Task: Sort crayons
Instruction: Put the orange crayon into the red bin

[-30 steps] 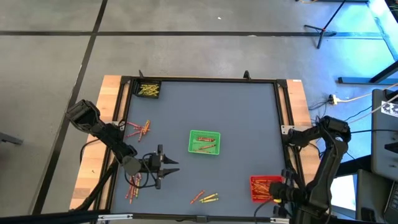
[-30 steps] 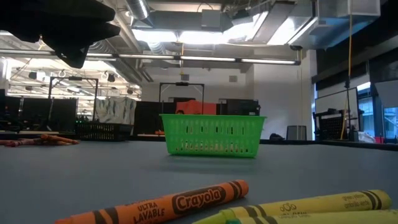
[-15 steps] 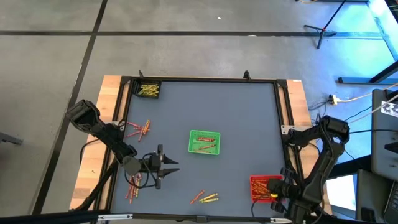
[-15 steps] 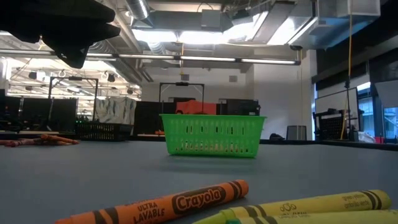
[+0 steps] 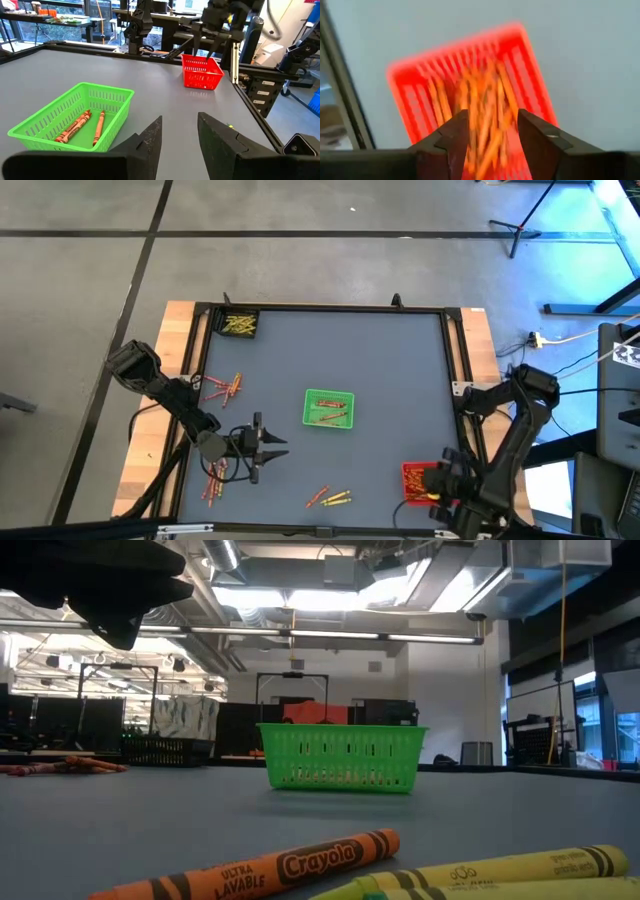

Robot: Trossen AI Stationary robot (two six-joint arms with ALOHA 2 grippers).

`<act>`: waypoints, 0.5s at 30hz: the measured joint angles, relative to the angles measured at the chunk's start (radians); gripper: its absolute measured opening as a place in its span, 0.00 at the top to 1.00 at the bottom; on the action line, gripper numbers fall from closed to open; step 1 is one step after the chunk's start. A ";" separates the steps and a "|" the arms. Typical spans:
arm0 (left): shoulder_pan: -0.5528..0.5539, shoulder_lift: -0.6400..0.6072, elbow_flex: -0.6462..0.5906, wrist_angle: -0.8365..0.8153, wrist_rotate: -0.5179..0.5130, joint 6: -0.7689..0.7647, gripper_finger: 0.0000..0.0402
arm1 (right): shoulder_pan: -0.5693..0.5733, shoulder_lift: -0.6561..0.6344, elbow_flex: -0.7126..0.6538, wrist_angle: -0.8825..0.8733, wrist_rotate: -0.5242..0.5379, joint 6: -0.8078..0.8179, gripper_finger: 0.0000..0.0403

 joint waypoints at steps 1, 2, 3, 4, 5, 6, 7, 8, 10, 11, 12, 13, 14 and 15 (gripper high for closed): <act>0.000 0.000 0.000 0.000 0.000 0.000 0.73 | -0.021 0.000 0.013 0.007 0.024 -0.040 0.58; 0.000 0.000 0.000 0.000 0.000 0.000 0.73 | -0.041 0.000 0.022 0.016 0.047 -0.084 0.58; 0.000 0.000 0.000 0.000 0.000 0.000 0.73 | -0.062 0.000 0.026 0.034 0.072 -0.130 0.58; 0.000 0.000 0.000 0.000 0.000 0.000 0.73 | -0.086 0.000 0.027 0.064 0.089 -0.179 0.58; 0.000 0.000 0.000 0.000 0.000 0.000 0.73 | -0.109 0.000 0.027 0.100 0.101 -0.234 0.58; 0.000 0.000 0.000 0.000 0.000 0.000 0.73 | -0.132 0.000 0.027 0.134 0.109 -0.296 0.58; 0.000 0.000 0.000 0.000 0.000 0.000 0.73 | -0.155 0.000 0.023 0.171 0.114 -0.353 0.58; 0.000 0.000 0.000 0.000 0.000 0.000 0.73 | -0.179 0.000 0.016 0.217 0.116 -0.409 0.58; 0.000 0.000 0.000 0.000 0.000 0.000 0.73 | -0.226 0.000 -0.002 0.316 0.118 -0.515 0.58; 0.000 0.000 0.000 0.001 0.000 0.000 0.73 | -0.247 0.000 -0.011 0.359 0.115 -0.562 0.58; 0.000 0.000 0.000 0.001 0.000 0.000 0.73 | -0.265 0.000 -0.022 0.402 0.112 -0.607 0.58; 0.000 0.000 0.000 0.002 0.000 -0.001 0.73 | -0.283 0.000 -0.032 0.447 0.109 -0.651 0.58; 0.000 0.000 0.000 0.006 0.000 -0.001 0.73 | -0.300 0.000 -0.044 0.499 0.102 -0.695 0.58; 0.000 0.000 0.000 0.012 0.000 0.000 0.73 | -0.314 0.000 -0.054 0.543 0.093 -0.736 0.58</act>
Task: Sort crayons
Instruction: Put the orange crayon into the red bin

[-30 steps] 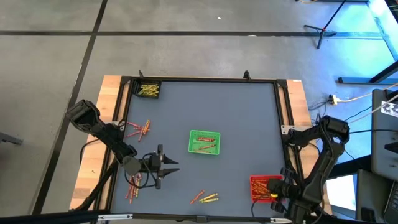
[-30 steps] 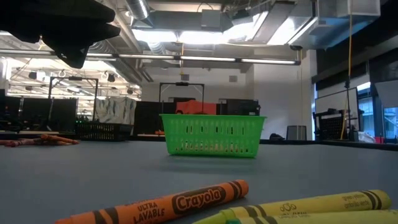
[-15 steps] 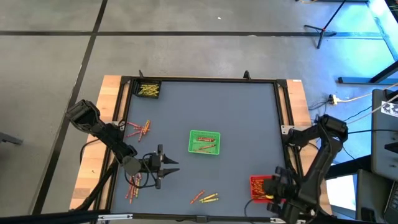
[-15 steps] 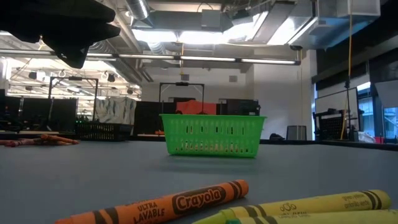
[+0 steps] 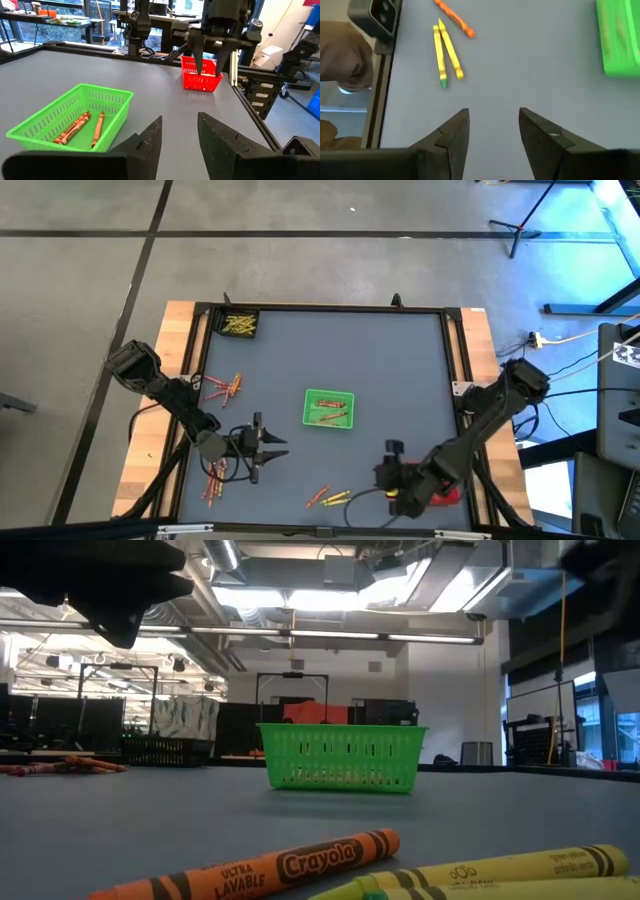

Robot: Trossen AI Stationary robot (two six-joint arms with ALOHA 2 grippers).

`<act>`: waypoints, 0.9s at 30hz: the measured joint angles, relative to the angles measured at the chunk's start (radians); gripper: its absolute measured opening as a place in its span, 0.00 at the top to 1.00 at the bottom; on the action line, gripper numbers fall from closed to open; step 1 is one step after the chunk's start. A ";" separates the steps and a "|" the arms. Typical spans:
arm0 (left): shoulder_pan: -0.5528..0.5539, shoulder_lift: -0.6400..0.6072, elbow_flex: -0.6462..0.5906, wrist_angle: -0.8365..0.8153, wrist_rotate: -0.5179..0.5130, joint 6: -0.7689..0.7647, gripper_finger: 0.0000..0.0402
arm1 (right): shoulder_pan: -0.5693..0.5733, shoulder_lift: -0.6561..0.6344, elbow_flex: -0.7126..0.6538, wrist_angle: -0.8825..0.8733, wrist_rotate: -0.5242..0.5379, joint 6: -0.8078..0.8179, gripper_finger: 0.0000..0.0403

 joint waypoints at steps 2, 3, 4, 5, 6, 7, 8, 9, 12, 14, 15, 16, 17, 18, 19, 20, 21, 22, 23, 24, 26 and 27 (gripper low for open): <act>0.000 0.000 0.000 0.004 0.002 0.000 0.73 | -0.030 0.001 -0.019 0.066 -0.012 -0.066 0.58; 0.000 0.000 0.000 0.004 0.004 0.000 0.73 | -0.043 0.001 -0.026 0.098 -0.016 -0.094 0.58; 0.000 0.000 0.000 0.004 0.005 0.001 0.73 | -0.057 0.001 -0.033 0.137 -0.016 -0.116 0.58; 0.000 0.000 0.000 0.004 0.005 0.005 0.73 | -0.069 0.001 -0.042 0.182 -0.014 -0.139 0.58; 0.000 0.000 0.000 0.004 0.005 0.006 0.73 | -0.078 0.001 -0.053 0.230 -0.010 -0.162 0.58; 0.000 0.000 0.000 0.004 0.005 0.007 0.73 | -0.086 0.001 -0.064 0.275 -0.008 -0.189 0.58; 0.000 0.000 0.000 0.004 0.005 0.007 0.73 | -0.092 0.001 -0.074 0.317 -0.008 -0.218 0.58; 0.000 0.000 0.000 0.004 0.005 0.007 0.73 | -0.099 0.001 -0.084 0.359 -0.008 -0.246 0.58; 0.000 0.000 0.000 0.004 0.005 0.007 0.73 | -0.118 0.001 -0.100 0.442 -0.008 -0.298 0.58; 0.000 0.000 0.000 0.004 0.005 0.007 0.73 | -0.132 0.001 -0.102 0.469 -0.008 -0.323 0.58; 0.000 0.000 0.000 0.004 0.005 0.008 0.73 | -0.138 0.004 -0.102 0.486 -0.008 -0.338 0.58; 0.000 0.000 0.000 0.004 0.005 0.008 0.73 | -0.144 0.012 -0.102 0.513 -0.008 -0.352 0.58; 0.000 0.000 0.000 0.004 0.005 0.008 0.73 | -0.148 0.021 -0.102 0.539 -0.008 -0.372 0.58; 0.000 0.000 0.000 0.004 0.005 0.008 0.73 | -0.149 0.033 -0.102 0.558 -0.010 -0.395 0.58; 0.000 0.000 0.000 0.004 0.005 0.008 0.73 | -0.155 0.050 -0.102 0.585 -0.024 -0.416 0.58; 0.000 0.000 0.000 0.004 0.005 0.008 0.73 | -0.161 0.070 -0.102 0.621 -0.042 -0.437 0.58; 0.000 0.000 0.000 0.003 0.005 0.008 0.73 | -0.164 0.088 -0.102 0.647 -0.063 -0.451 0.58; 0.000 0.000 0.000 0.003 0.005 0.008 0.73 | -0.172 0.106 -0.102 0.668 -0.079 -0.458 0.58; 0.001 0.000 0.000 0.003 0.005 0.008 0.73 | -0.179 0.127 -0.102 0.699 -0.097 -0.464 0.58; 0.002 0.000 0.000 0.003 0.005 0.008 0.73 | -0.187 0.144 -0.102 0.733 -0.120 -0.467 0.58; 0.002 0.000 0.000 0.003 0.004 0.008 0.73 | -0.203 0.173 -0.102 0.766 -0.159 -0.472 0.58; 0.002 0.000 0.000 0.003 0.005 0.008 0.73 | -0.212 0.190 -0.102 0.790 -0.180 -0.473 0.58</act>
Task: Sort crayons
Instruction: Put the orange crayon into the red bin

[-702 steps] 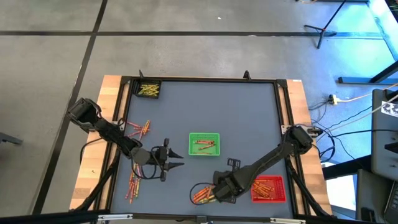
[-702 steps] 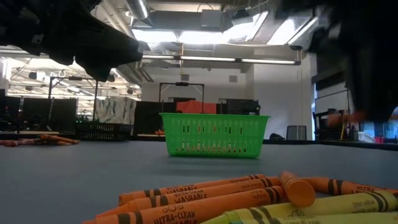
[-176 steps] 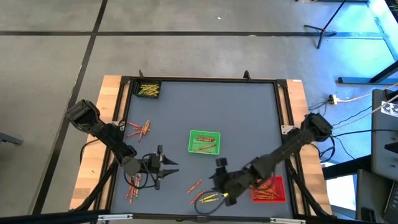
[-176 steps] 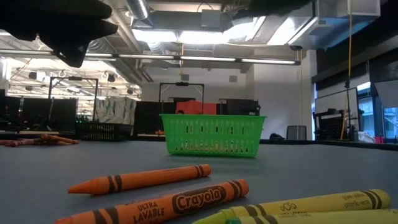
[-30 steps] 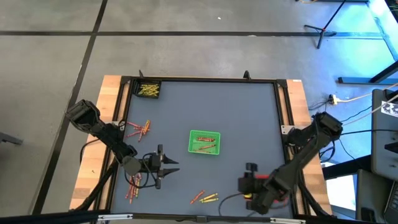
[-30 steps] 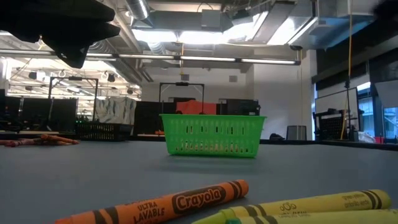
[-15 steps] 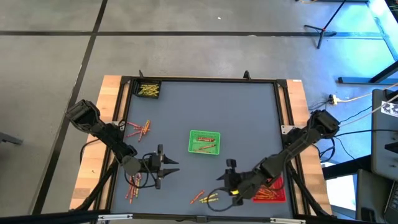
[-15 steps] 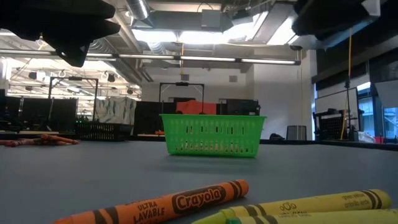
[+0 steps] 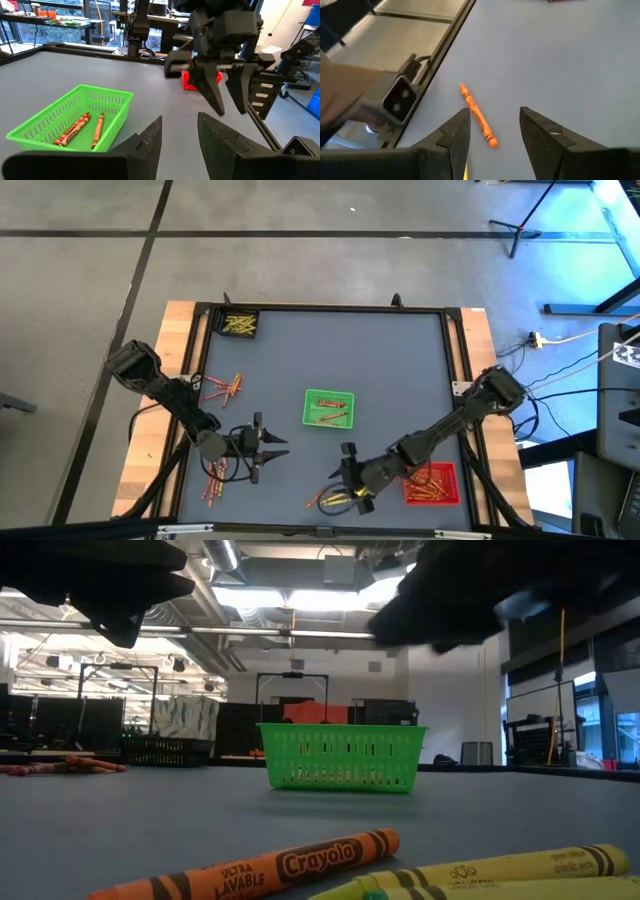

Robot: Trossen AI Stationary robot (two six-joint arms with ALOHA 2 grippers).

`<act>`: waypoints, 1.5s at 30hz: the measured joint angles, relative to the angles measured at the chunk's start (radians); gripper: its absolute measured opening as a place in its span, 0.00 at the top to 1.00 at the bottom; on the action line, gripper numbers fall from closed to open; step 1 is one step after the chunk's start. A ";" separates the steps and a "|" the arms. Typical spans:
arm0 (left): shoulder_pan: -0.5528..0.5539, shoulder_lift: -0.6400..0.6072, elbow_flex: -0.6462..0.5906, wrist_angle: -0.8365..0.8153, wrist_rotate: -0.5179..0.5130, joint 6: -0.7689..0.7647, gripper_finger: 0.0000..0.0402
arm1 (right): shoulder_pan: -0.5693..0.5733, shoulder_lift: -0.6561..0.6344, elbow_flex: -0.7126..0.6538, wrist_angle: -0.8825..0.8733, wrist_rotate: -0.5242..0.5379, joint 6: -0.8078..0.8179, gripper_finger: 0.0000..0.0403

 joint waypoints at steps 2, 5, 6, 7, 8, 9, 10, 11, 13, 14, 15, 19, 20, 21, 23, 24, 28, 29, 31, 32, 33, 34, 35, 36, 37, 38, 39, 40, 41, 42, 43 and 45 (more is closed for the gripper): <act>0.000 0.000 0.000 -0.001 0.000 0.000 0.73 | -0.015 0.025 0.000 0.028 -0.031 -0.001 0.58; 0.000 0.000 0.000 0.000 0.000 0.000 0.73 | -0.035 0.059 0.001 0.061 -0.081 -0.002 0.58; 0.000 0.000 0.000 0.000 0.000 0.000 0.73 | -0.041 0.068 0.001 0.062 -0.094 -0.002 0.58; 0.000 0.000 0.000 0.000 0.000 0.000 0.73 | -0.046 0.079 0.002 0.063 -0.110 -0.002 0.58; 0.000 0.000 0.000 -0.001 0.000 0.000 0.73 | -0.050 0.091 0.005 0.068 -0.126 -0.002 0.58; 0.000 0.000 0.000 -0.001 0.000 0.000 0.73 | -0.054 0.102 0.008 0.073 -0.139 -0.003 0.58; 0.000 0.000 0.000 0.000 0.000 0.000 0.73 | -0.054 0.113 0.010 0.081 -0.149 -0.003 0.58; 0.000 0.000 0.000 0.000 0.000 0.000 0.73 | -0.054 0.126 0.013 0.094 -0.154 -0.004 0.58; 0.000 0.000 0.000 -0.001 0.000 0.000 0.73 | -0.059 0.153 0.020 0.132 -0.159 -0.025 0.58; 0.000 0.000 0.000 0.000 0.000 0.000 0.73 | -0.059 0.166 0.021 0.138 -0.159 -0.031 0.58; 0.000 0.000 0.000 0.000 0.000 0.001 0.73 | -0.059 0.179 0.024 0.138 -0.160 -0.033 0.58; 0.000 0.000 0.000 -0.001 0.000 0.001 0.73 | -0.066 0.219 0.035 0.138 -0.161 -0.033 0.58; 0.000 0.000 0.000 -0.001 0.000 0.001 0.73 | -0.067 0.226 0.037 0.141 -0.161 -0.034 0.58; 0.000 0.000 0.000 -0.001 0.000 0.001 0.73 | -0.067 0.232 0.037 0.141 -0.159 -0.041 0.58; 0.000 0.000 0.000 -0.001 0.000 0.001 0.73 | -0.067 0.239 0.038 0.143 -0.150 -0.052 0.58; 0.000 0.000 0.000 -0.001 0.000 0.001 0.73 | -0.067 0.244 0.038 0.146 -0.143 -0.054 0.59; 0.000 0.000 0.000 -0.001 -0.001 0.001 0.73 | -0.067 0.246 0.039 0.136 -0.135 -0.059 0.68; 0.000 0.000 0.000 -0.001 0.000 0.001 0.73 | -0.067 0.246 0.039 0.130 -0.135 -0.064 0.71; 0.000 0.000 0.000 -0.001 0.000 0.001 0.73 | -0.067 0.246 0.040 0.123 -0.135 -0.078 0.79; 0.000 0.000 0.000 -0.001 0.000 0.001 0.73 | -0.067 0.246 0.040 0.122 -0.135 -0.083 0.83; 0.000 0.000 0.000 -0.001 0.000 0.001 0.73 | -0.067 0.246 0.040 0.121 -0.135 -0.085 0.87; 0.000 0.000 0.000 -0.001 0.000 0.001 0.73 | -0.067 0.246 0.040 0.119 -0.135 -0.088 0.91; 0.000 0.000 0.000 -0.001 0.000 0.001 0.73 | -0.067 0.246 0.040 0.116 -0.135 -0.095 0.94; 0.000 0.000 0.000 -0.001 0.000 0.001 0.73 | -0.067 0.246 0.040 0.115 -0.135 -0.103 0.96; 0.000 0.000 0.000 -0.001 0.000 0.001 0.73 | -0.067 0.246 0.040 0.115 -0.135 -0.109 0.97; 0.000 0.000 0.000 -0.001 0.000 0.001 0.73 | -0.067 0.246 0.040 0.115 -0.135 -0.113 0.97; 0.000 0.000 0.000 -0.001 0.000 0.001 0.73 | -0.067 0.246 0.040 0.115 -0.135 -0.115 0.97; 0.000 0.000 0.000 -0.001 0.000 0.001 0.73 | -0.067 0.246 0.040 0.115 -0.136 -0.115 0.95; 0.000 0.000 0.000 -0.001 0.000 0.001 0.73 | -0.067 0.246 0.040 0.115 -0.136 -0.115 0.94; 0.000 0.000 0.000 -0.001 0.000 0.001 0.73 | -0.066 0.244 0.039 0.115 -0.135 -0.115 0.93; 0.000 0.000 0.000 -0.001 0.000 0.001 0.73 | -0.065 0.240 0.039 0.112 -0.135 -0.115 0.93; 0.000 0.000 0.000 -0.001 0.000 0.001 0.73 | -0.065 0.229 0.038 0.103 -0.135 -0.115 0.94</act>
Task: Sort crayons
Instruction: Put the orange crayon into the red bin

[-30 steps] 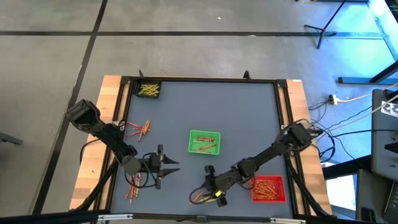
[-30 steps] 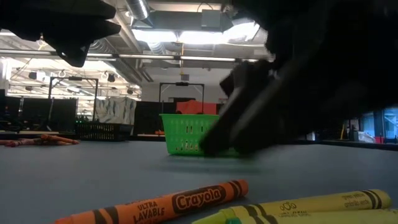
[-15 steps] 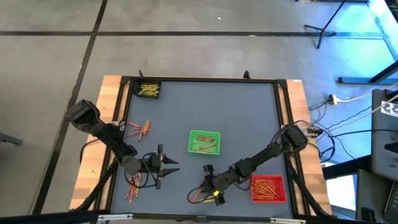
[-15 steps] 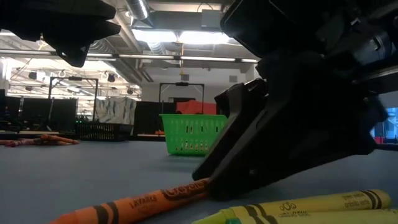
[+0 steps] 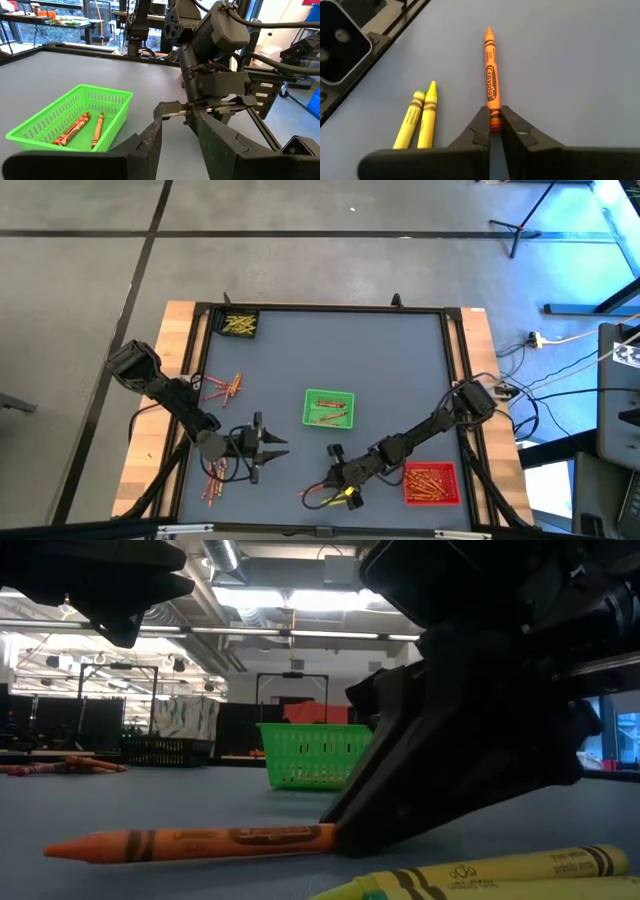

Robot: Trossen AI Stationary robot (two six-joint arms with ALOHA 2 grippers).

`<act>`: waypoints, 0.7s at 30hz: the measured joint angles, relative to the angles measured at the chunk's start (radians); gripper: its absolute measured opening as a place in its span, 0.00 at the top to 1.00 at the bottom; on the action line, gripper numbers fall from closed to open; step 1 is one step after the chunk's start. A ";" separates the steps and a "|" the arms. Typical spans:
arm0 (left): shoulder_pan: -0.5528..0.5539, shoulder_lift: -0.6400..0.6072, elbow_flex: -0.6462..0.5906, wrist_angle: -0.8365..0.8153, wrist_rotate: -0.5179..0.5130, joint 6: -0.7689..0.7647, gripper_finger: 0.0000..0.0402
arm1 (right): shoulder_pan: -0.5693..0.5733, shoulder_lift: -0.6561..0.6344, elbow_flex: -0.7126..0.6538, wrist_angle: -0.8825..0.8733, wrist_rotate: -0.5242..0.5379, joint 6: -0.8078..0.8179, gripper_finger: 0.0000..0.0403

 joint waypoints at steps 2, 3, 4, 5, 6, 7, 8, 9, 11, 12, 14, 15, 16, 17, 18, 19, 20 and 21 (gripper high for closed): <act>0.000 0.000 0.000 0.000 0.000 0.000 0.73 | 0.002 -0.024 -0.003 -0.031 -0.001 0.002 0.95; 0.000 0.000 0.000 0.000 0.000 -0.001 0.73 | 0.006 -0.038 -0.005 -0.053 0.000 0.009 0.96; 0.000 0.000 0.000 0.000 0.000 -0.001 0.73 | 0.009 -0.054 -0.005 -0.072 0.000 0.012 0.96; 0.000 0.000 0.000 0.000 0.000 -0.001 0.73 | 0.013 -0.073 -0.005 -0.092 0.001 0.014 0.96; 0.000 0.000 0.000 0.000 0.000 -0.001 0.73 | 0.018 -0.098 -0.005 -0.121 0.002 0.018 0.96; 0.000 0.000 0.000 0.000 0.000 -0.001 0.73 | 0.024 -0.120 -0.005 -0.147 0.008 0.027 0.96; 0.000 0.000 0.000 0.000 0.000 -0.001 0.73 | 0.029 -0.143 -0.003 -0.170 0.013 0.038 0.95; 0.000 0.000 0.000 0.000 0.000 -0.001 0.73 | 0.035 -0.165 -0.002 -0.206 0.021 0.050 0.95; 0.000 0.000 0.000 0.000 0.000 -0.002 0.73 | 0.047 -0.205 -0.004 -0.282 0.029 0.081 0.95; 0.000 0.000 0.000 0.000 0.000 -0.002 0.73 | 0.054 -0.225 -0.004 -0.316 0.030 0.096 0.95; 0.000 0.000 0.000 0.001 0.000 -0.002 0.73 | 0.072 -0.273 -0.004 -0.394 0.037 0.134 0.95; 0.000 0.000 0.000 0.001 0.001 -0.002 0.73 | 0.081 -0.295 -0.003 -0.429 0.038 0.155 0.95; 0.000 0.000 0.000 0.001 0.000 -0.002 0.73 | 0.090 -0.317 -0.003 -0.467 0.039 0.179 0.95; 0.000 0.000 0.000 0.001 0.001 -0.002 0.73 | 0.101 -0.339 -0.002 -0.510 0.042 0.206 0.95; 0.000 0.000 0.000 0.001 0.002 -0.002 0.73 | 0.112 -0.356 -0.003 -0.552 0.046 0.233 0.95; 0.000 0.000 0.000 0.001 0.004 -0.002 0.73 | 0.122 -0.374 -0.003 -0.586 0.046 0.260 0.95; 0.000 0.000 0.000 0.001 0.004 -0.002 0.73 | 0.133 -0.395 -0.003 -0.619 0.047 0.287 0.95; 0.000 0.000 0.000 0.002 0.004 -0.002 0.73 | 0.147 -0.415 -0.003 -0.656 0.047 0.317 0.95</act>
